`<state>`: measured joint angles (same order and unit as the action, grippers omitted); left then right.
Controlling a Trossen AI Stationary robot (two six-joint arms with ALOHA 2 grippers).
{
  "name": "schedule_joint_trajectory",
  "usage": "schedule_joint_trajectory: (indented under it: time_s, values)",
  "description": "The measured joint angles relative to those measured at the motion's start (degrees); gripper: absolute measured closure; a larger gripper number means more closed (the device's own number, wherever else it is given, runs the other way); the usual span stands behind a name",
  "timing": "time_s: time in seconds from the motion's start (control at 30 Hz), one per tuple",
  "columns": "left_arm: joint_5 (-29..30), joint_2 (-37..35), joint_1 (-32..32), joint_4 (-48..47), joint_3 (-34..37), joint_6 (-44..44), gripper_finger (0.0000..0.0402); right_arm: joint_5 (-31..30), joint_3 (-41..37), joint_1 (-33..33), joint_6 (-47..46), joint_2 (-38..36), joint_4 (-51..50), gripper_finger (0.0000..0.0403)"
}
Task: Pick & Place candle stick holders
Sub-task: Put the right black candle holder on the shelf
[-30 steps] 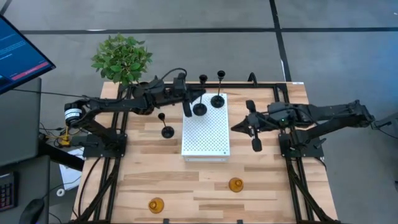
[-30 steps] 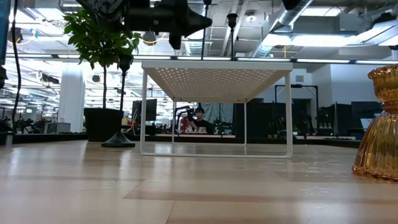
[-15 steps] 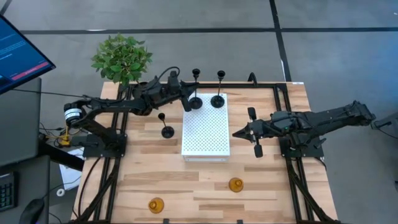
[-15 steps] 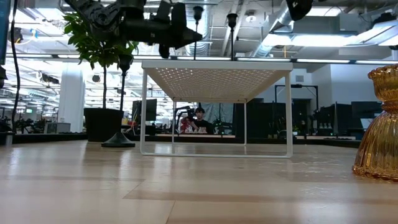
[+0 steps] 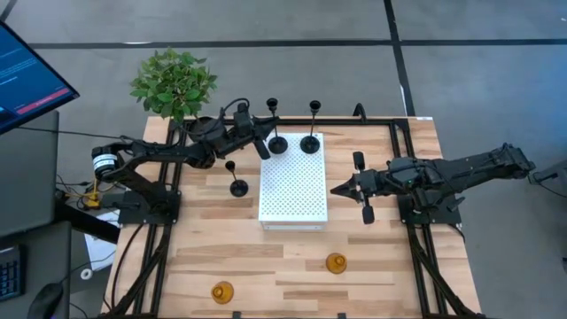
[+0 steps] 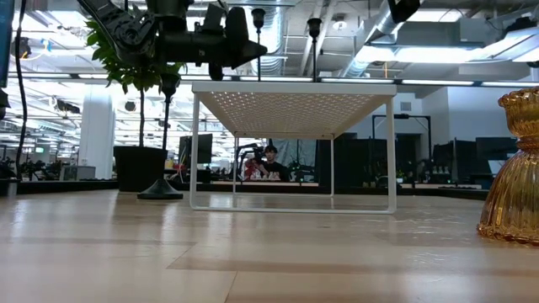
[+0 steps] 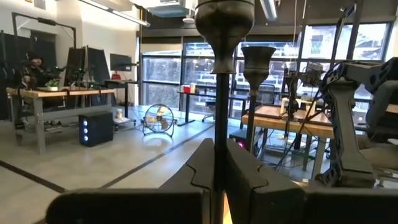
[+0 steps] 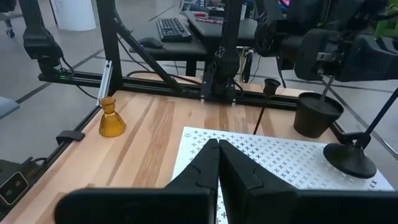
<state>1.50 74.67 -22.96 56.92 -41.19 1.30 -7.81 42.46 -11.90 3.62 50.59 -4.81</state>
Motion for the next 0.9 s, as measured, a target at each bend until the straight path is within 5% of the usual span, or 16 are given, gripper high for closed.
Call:
schedule_joint_trajectory:
  time_s: [0.9]
  values:
    - [0.86,1.82,0.79,0.53,-0.10,-2.34,0.0387,-1.92,0.00,0.02,-0.02,0.00,0.61,0.0403]
